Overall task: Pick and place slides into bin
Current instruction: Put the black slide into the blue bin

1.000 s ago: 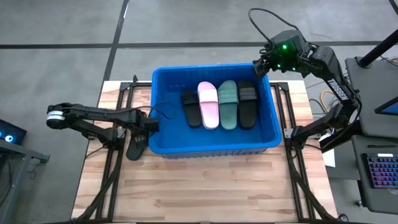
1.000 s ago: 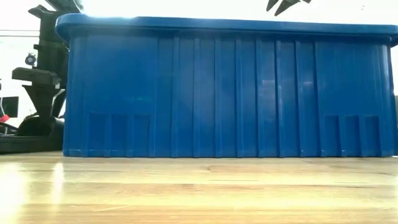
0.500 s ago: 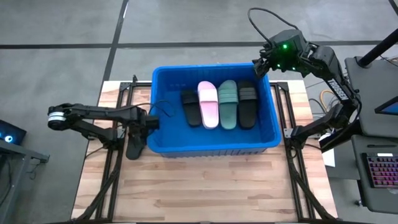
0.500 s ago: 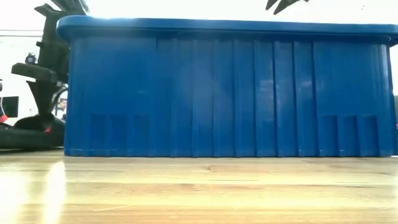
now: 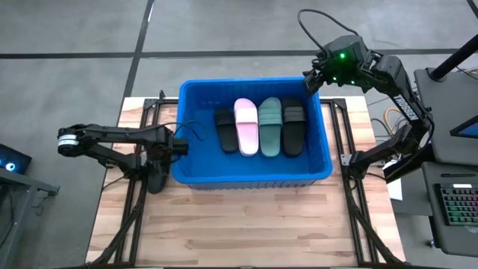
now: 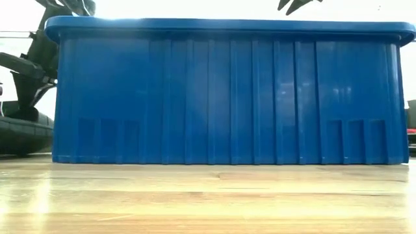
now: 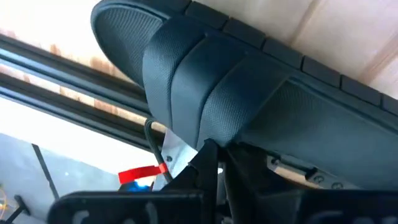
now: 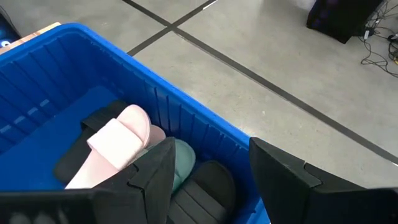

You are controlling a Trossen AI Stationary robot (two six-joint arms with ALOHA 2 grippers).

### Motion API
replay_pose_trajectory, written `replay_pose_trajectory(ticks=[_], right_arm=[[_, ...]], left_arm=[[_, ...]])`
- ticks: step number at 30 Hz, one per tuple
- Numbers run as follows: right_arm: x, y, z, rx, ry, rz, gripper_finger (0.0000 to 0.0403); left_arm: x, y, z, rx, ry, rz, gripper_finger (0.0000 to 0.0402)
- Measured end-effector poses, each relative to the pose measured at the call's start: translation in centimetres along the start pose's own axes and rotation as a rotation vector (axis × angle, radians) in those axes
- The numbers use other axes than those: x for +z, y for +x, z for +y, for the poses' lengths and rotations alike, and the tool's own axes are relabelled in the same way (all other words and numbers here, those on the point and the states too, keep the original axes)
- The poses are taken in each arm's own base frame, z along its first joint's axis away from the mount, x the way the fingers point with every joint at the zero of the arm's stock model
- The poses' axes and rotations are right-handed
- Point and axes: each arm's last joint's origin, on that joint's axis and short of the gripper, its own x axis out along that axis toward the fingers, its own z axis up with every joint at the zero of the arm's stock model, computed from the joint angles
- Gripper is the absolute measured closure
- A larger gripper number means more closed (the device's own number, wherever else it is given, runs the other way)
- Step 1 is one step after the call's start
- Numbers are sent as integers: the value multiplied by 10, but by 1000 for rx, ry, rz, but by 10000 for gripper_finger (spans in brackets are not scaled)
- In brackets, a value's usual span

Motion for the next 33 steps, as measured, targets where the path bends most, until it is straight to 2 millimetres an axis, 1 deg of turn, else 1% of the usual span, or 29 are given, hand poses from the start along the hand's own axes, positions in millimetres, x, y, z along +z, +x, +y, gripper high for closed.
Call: replay_pose_trajectory(ticks=[4,8,11,23,29,33], right_arm=[[0,0,0,0,2,-1,209],[1,0,0,1,5,-5,209],[1,0,0,1,5,-6,209],[1,0,0,1,6,-8,209],[1,-1,0,2,8,-14,209],[1,-1,0,4,9,-19,209]], left_arm=[[-4,-5,1,-2,2,17,402],[-8,-15,4,3,7,45,401],[-8,-20,4,-9,8,29,401],[-10,-21,3,-73,3,12,401],[-15,-25,4,-104,52,-27,401],[-18,-27,4,-123,51,-47,401]])
